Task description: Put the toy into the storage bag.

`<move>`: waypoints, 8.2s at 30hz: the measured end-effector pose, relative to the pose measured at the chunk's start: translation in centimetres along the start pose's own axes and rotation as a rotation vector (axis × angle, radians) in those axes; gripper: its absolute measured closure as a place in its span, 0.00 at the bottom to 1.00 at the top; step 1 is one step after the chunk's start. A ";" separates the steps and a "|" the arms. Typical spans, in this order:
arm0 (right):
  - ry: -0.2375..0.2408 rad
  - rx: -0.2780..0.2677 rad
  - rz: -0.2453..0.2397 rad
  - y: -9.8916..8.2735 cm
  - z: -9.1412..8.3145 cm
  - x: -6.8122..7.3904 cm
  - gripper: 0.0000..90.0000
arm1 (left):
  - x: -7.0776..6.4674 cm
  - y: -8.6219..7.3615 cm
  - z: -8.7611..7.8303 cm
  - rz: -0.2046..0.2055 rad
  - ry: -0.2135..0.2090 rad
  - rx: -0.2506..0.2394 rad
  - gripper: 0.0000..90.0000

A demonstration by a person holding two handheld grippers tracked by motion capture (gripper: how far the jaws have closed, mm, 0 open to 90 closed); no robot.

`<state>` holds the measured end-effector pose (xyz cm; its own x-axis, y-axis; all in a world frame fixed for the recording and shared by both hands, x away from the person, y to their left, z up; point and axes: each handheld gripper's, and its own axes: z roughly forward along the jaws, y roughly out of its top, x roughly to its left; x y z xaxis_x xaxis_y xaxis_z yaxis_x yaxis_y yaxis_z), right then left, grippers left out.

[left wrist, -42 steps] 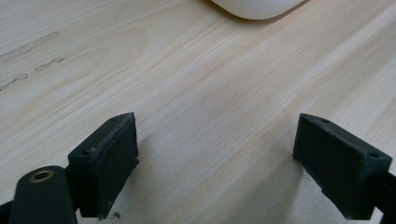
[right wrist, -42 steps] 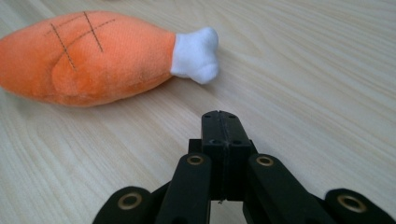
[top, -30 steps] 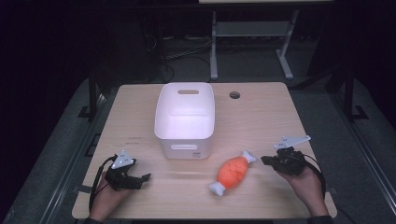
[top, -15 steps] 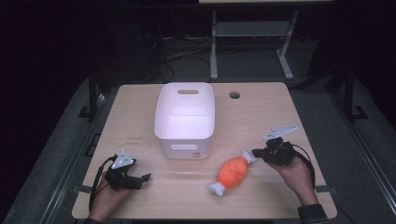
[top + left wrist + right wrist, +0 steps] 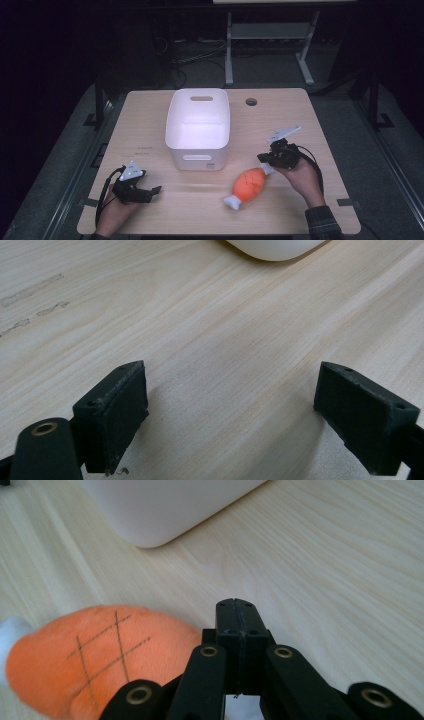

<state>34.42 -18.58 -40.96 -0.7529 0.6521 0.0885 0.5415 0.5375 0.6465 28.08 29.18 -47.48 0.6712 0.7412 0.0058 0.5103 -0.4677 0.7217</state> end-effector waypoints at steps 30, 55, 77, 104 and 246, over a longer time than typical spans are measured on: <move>0.005 0.109 0.004 -0.6 3.3 -0.5 1.00 | 0.0 0.0 0.0 0.000 -0.001 0.001 0.14; -0.004 0.115 0.026 -3.7 0.8 0.8 1.00 | 0.0 0.0 0.0 0.003 0.000 0.001 0.14; 0.031 0.108 0.052 -6.5 -1.0 2.5 1.00 | 0.0 0.0 0.0 0.003 0.000 0.000 0.14; 0.002 0.053 0.075 -6.6 -3.4 1.1 0.41 | 0.0 0.0 0.0 0.002 0.000 0.001 0.14; 0.109 0.126 -0.123 -1.2 -1.9 2.7 0.26 | 0.0 0.0 0.0 -0.002 0.001 -0.002 0.14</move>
<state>31.02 -18.47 -40.11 -0.8483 0.5198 0.1008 0.4808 0.6764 0.5580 28.07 29.17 -47.49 0.6701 0.7423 0.0049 0.5101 -0.4652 0.7234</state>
